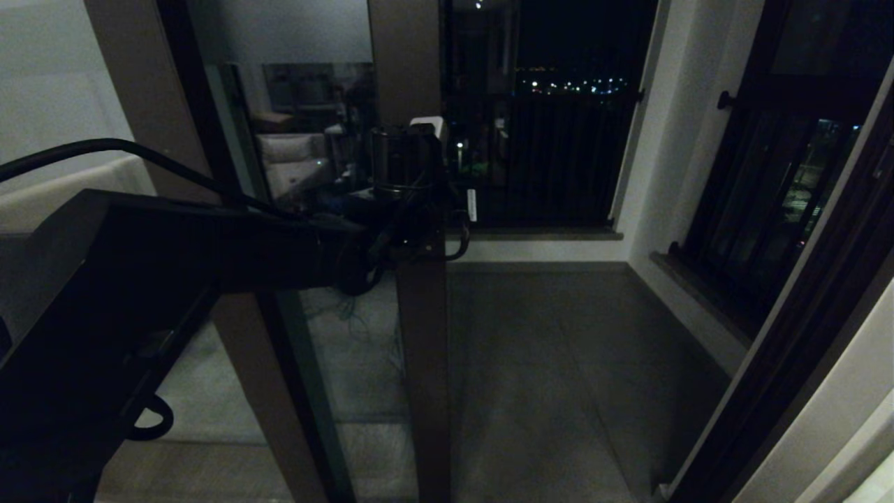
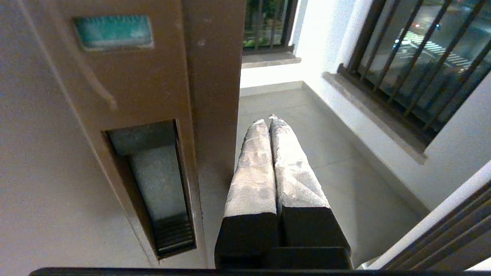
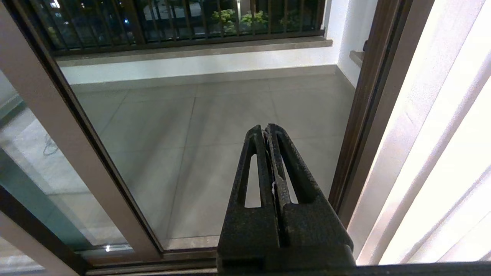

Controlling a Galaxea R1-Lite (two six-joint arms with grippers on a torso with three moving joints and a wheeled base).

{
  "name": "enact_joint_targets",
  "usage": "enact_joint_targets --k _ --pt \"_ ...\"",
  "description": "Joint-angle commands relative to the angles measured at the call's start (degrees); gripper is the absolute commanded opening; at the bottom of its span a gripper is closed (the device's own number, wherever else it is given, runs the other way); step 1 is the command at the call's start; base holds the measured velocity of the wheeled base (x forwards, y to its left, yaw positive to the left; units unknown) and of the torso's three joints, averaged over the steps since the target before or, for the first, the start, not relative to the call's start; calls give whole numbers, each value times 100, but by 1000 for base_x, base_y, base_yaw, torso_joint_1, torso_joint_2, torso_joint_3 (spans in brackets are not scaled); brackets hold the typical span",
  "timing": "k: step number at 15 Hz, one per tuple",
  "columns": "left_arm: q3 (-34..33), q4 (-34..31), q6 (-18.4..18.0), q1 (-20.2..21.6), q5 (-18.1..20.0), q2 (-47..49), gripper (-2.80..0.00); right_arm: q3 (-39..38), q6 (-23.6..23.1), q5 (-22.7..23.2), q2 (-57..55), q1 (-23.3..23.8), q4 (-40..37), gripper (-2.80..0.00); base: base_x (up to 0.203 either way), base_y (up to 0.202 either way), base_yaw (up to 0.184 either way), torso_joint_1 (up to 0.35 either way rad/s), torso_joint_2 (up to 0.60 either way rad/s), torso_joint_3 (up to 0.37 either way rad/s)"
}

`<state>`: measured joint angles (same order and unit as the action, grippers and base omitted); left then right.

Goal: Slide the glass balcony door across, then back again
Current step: Open the slid door

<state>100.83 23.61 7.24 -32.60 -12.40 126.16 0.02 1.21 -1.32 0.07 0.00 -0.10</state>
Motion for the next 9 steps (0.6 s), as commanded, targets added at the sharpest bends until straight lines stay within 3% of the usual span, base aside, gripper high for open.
enact_joint_targets --k 1,9 --pt "-46 12 5 32 -8 -92 -280 -2 2 0 -7 0 1 -280 0 0 0 0 0 0" --pt "-396 55 -12 209 -87 -218 -280 -2 2 0 -7 0 1 -280 0 0 0 0 0 0"
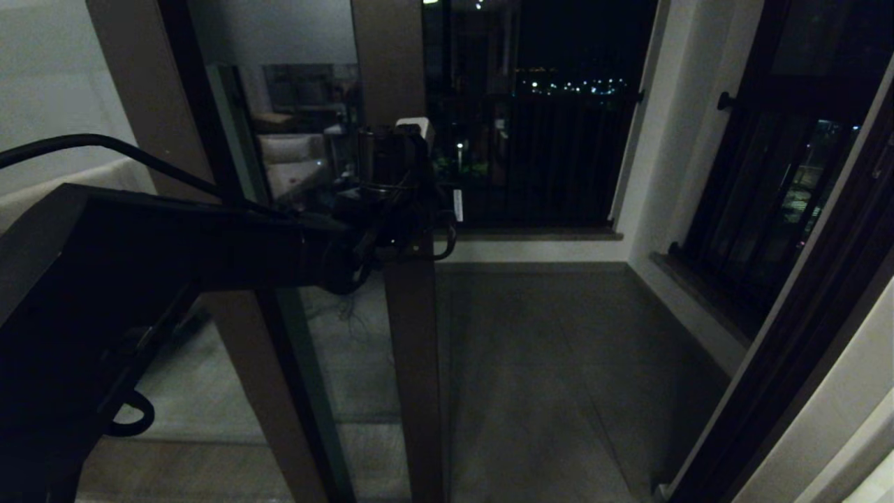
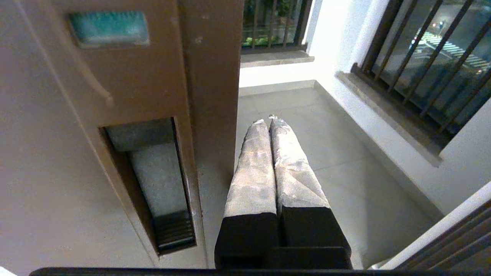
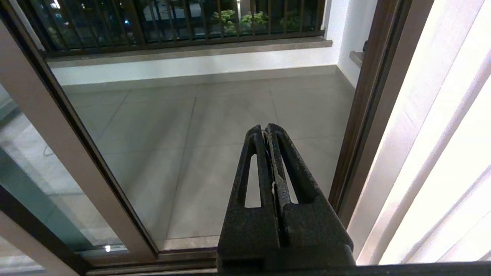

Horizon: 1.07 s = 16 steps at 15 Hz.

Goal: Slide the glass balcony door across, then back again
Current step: Open the slid door

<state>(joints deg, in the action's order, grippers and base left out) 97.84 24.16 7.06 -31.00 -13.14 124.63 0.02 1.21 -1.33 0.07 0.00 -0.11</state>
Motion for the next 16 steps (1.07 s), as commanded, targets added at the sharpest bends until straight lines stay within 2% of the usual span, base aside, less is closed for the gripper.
enact_joint_targets --k 1,11,16 --pt "-158 9 6 100 -13 -103 -280 5 2 1 -7 0 2 -280 0 0 0 0 0 0" --pt "-409 124 -56 346 -13 -204 -280 -2 -5 1 -7 0 2 -280 0 0 0 0 0 0" --pt "-518 133 -40 605 -4 -266 -280 -2 0 1 -16 0 2 -280 0 0 0 0 0 0"
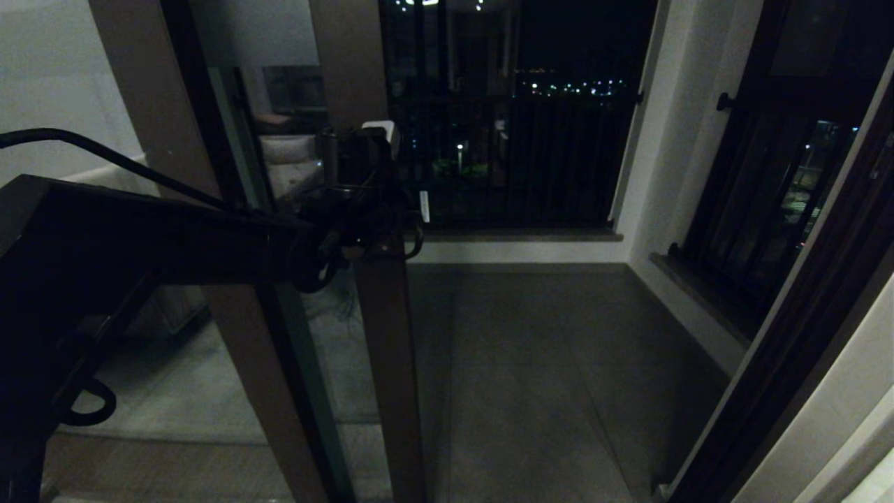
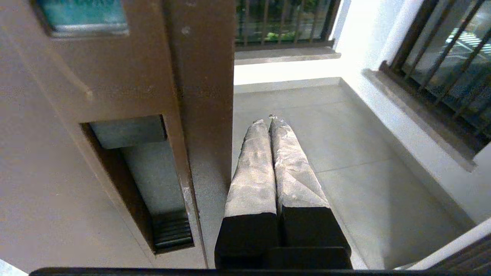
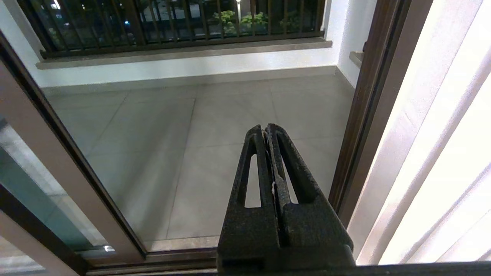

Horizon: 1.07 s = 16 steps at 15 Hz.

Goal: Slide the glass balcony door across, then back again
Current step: Open the slid door

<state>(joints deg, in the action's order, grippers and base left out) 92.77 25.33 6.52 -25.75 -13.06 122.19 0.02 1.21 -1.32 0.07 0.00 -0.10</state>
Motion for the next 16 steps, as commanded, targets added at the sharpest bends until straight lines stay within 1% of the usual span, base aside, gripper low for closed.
enact_joint_targets --k 1,6,16 --pt "-52 34 12 128 -9 -48 -280 6 0 0 -7 0 -3 -280 0 0 0 0 0 0" --pt "-499 471 -11 300 0 -133 -280 -2 -6 0 -7 0 1 -280 0 0 0 0 0 0" --pt "-532 490 -11 555 22 -134 -280 -2 -4 0 -7 0 1 -280 0 0 0 0 0 0"
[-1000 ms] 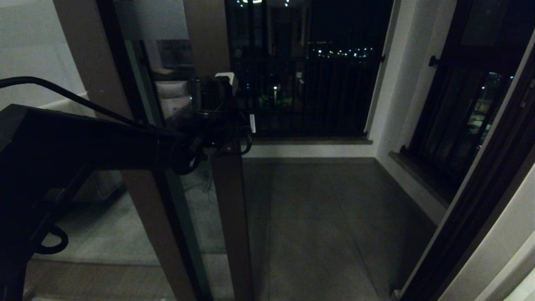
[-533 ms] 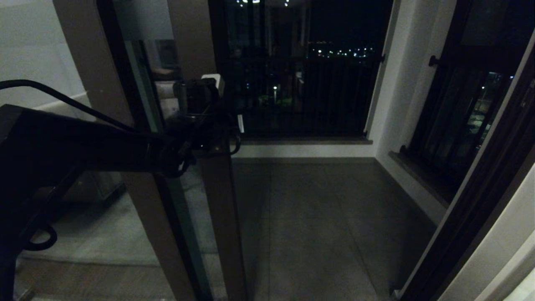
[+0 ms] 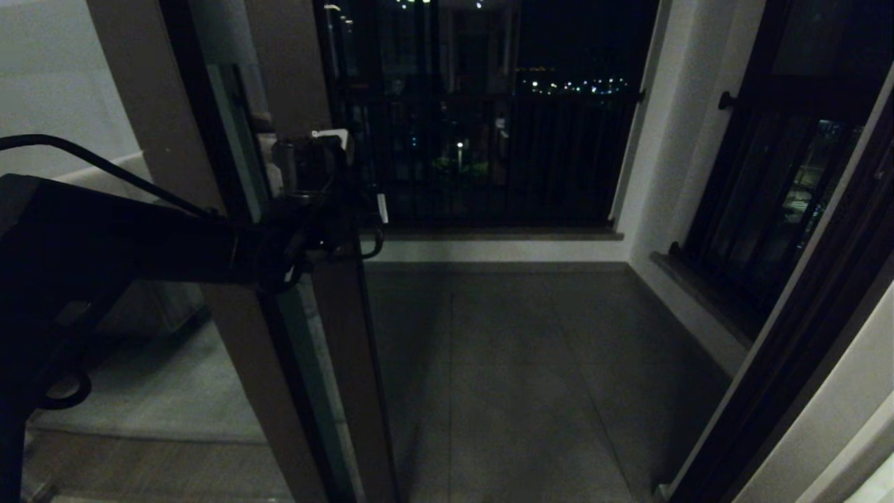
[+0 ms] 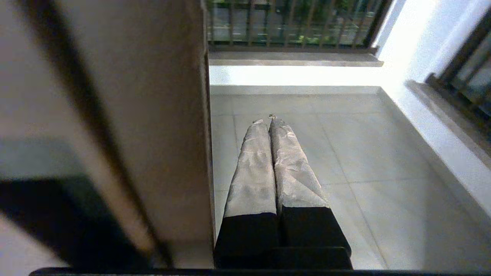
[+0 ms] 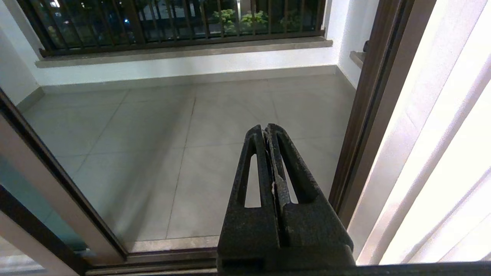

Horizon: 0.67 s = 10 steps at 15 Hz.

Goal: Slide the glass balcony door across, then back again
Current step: Open the slid door

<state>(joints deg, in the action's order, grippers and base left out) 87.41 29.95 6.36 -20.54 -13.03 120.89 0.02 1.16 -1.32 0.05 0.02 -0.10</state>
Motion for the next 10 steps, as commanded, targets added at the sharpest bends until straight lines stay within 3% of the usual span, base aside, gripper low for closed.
enact_joint_targets --k 1,10 --pt "4 28 5 84 28 4 -280 6 7 0 -5 -2 1 -280 0 0 0 0 0 0" --pt "-21 37 14 358 38 -13 -280 4 4 0 -5 -2 1 -280 0 0 0 0 0 0"
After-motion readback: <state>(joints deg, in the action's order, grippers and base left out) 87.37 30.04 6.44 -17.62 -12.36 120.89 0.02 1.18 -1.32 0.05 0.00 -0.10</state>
